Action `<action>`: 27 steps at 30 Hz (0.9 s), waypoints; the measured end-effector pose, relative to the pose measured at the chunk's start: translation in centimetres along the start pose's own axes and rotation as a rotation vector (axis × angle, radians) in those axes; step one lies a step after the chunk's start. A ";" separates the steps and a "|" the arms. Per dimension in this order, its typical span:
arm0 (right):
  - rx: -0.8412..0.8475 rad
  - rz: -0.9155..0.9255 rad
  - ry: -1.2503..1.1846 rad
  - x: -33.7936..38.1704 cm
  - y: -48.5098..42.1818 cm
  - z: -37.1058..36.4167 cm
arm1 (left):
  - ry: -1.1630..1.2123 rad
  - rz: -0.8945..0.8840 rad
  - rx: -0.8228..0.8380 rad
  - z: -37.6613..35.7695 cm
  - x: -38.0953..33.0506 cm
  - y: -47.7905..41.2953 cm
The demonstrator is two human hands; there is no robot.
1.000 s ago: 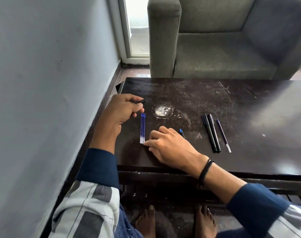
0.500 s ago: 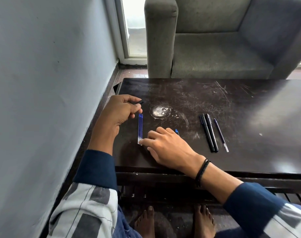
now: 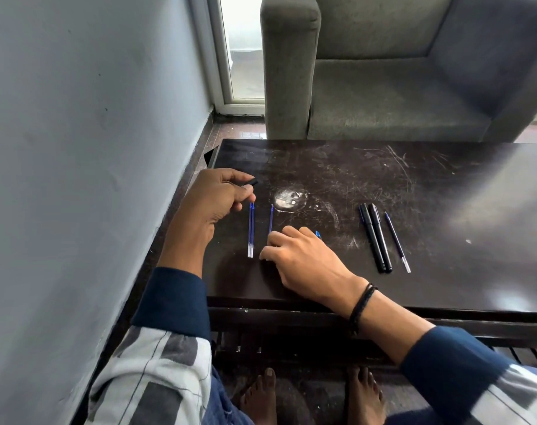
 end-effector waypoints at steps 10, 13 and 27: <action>-0.007 0.046 -0.027 -0.5 -0.1 0.1 | -0.013 -0.004 0.003 0.0 0.0 0.0; -0.007 0.071 -0.022 -0.5 -0.1 0.2 | -0.036 -0.011 0.003 0.1 0.0 0.0; -0.409 -0.277 -0.184 -5.3 -1.2 5.3 | -0.035 -0.092 0.338 -1.6 -0.3 0.5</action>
Point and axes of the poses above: each hand's wrist, its own y-axis away from the middle knuckle, its own z-axis out of the back of the hand, x = y × z, the point moved 2 cm from there along -y, towards the middle knuckle, and after that the axes turned 2 degrees about -x, right-handed, at the moved point
